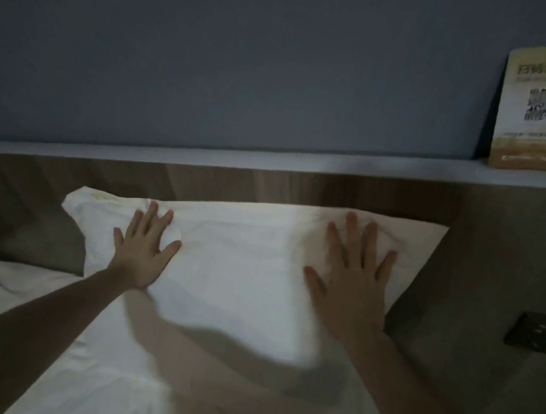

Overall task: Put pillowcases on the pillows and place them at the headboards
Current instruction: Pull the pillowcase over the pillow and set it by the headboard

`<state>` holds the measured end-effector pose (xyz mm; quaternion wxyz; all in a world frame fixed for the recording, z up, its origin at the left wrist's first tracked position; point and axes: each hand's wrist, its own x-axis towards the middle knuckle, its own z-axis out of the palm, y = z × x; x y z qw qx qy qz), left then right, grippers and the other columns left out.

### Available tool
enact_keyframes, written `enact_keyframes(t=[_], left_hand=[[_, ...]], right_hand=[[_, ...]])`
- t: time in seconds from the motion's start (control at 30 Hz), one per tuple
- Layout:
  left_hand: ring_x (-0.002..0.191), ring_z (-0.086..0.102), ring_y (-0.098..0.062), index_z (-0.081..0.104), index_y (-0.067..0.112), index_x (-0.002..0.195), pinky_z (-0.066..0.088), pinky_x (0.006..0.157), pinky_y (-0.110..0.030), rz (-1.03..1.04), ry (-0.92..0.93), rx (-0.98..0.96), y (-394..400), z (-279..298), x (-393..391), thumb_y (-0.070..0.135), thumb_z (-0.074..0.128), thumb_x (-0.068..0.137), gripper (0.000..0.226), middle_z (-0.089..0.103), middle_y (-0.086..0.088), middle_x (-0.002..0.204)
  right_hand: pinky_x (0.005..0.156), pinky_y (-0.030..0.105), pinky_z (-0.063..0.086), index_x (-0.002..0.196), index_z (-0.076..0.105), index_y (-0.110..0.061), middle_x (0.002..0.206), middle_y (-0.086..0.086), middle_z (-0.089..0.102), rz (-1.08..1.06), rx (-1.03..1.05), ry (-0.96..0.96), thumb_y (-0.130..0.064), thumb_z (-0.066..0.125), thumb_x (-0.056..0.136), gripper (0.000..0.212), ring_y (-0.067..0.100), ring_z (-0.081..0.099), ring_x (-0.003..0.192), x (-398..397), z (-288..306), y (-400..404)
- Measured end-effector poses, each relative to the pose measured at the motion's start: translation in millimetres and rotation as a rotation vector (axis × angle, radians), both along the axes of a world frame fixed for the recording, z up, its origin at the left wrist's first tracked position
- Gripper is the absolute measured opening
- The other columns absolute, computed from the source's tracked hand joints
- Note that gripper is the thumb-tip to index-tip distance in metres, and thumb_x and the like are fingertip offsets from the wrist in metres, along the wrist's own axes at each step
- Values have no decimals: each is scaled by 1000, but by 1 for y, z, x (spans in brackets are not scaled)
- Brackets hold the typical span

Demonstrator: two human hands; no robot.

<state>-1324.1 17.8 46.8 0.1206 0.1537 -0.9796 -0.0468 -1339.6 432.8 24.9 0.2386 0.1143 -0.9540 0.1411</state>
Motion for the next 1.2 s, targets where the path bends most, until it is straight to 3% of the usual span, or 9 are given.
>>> enact_keyframes(t=[0.13, 0.2, 0.37, 0.47, 0.57, 0.67, 0.87, 0.97, 1.2], left_hand=[[161, -3, -37, 3, 38, 165, 12, 124, -67, 37, -96, 84, 23, 31, 2, 60, 44, 96, 83, -12, 3, 175], [161, 2, -40, 4, 26, 165, 19, 125, -64, 3, -152, 142, 35, 48, -2, 61, 44, 91, 91, -2, -5, 176], [161, 13, -37, 18, 21, 165, 22, 127, -53, -54, -232, 339, 70, 92, 17, 54, 38, 91, 84, 10, -11, 175], [156, 29, -35, 37, 22, 159, 31, 123, -51, -47, -133, 454, 98, 118, 47, 30, 70, 92, 75, 27, -11, 171], [133, 57, -22, 60, 46, 128, 47, 110, -43, -50, -87, 702, 130, 138, 95, 38, 72, 86, 44, 55, 0, 149], [114, 63, 2, 65, 59, 111, 53, 96, -34, -36, -65, 930, 167, 163, 155, 48, 71, 85, 29, 62, 19, 132], [110, 69, -5, 72, 44, 108, 56, 86, -19, 175, 109, 1194, 255, 217, 265, 31, 77, 89, 23, 75, 7, 118], [111, 69, -6, 74, 39, 106, 55, 88, -16, 240, 125, 1194, 303, 225, 305, 4, 73, 93, 38, 75, 8, 118], [110, 69, -2, 75, 38, 100, 51, 86, -8, 465, 196, 1223, 418, 244, 373, 2, 69, 96, 37, 74, 14, 119]], right_hand=[[121, 69, 16, 165, 18, -21, 174, 9, 4, 21, -78, -149, -51, 59, 86, 94, 40, 5, 159, 14, 27, -4], [121, 68, 19, 164, 22, -20, 173, 9, 11, 50, -113, -229, -51, 55, 81, 94, 40, 10, 158, 21, 47, -1], [128, 52, 7, 163, 6, -36, 172, -8, -2, 142, -182, -471, -45, 54, 91, 87, 26, -4, 159, 39, 110, 12], [126, 37, 15, 161, 23, -35, 170, -8, 16, 224, -243, -533, -42, 59, 96, 74, 20, 13, 157, 41, 140, 26], [122, 30, 28, 151, 44, -32, 159, -10, 41, 266, -319, -628, -35, 63, 97, 57, 12, 34, 148, 45, 173, 40], [111, 33, 46, 137, 55, -40, 142, -21, 54, 301, -432, -774, -33, 66, 98, 42, 3, 51, 132, 56, 203, 58], [102, 30, 54, 115, 70, -52, 123, -15, 70, 373, -673, -1100, -20, 70, 97, 37, 0, 63, 120, 95, 247, 107], [108, 36, 51, 118, 72, -45, 123, -14, 73, 398, -737, -1196, -17, 68, 98, 34, 1, 65, 120, 108, 257, 136], [109, 42, 51, 118, 73, -31, 119, -13, 75, 585, -680, -1312, -22, 63, 97, 25, 5, 68, 116, 145, 259, 198]])
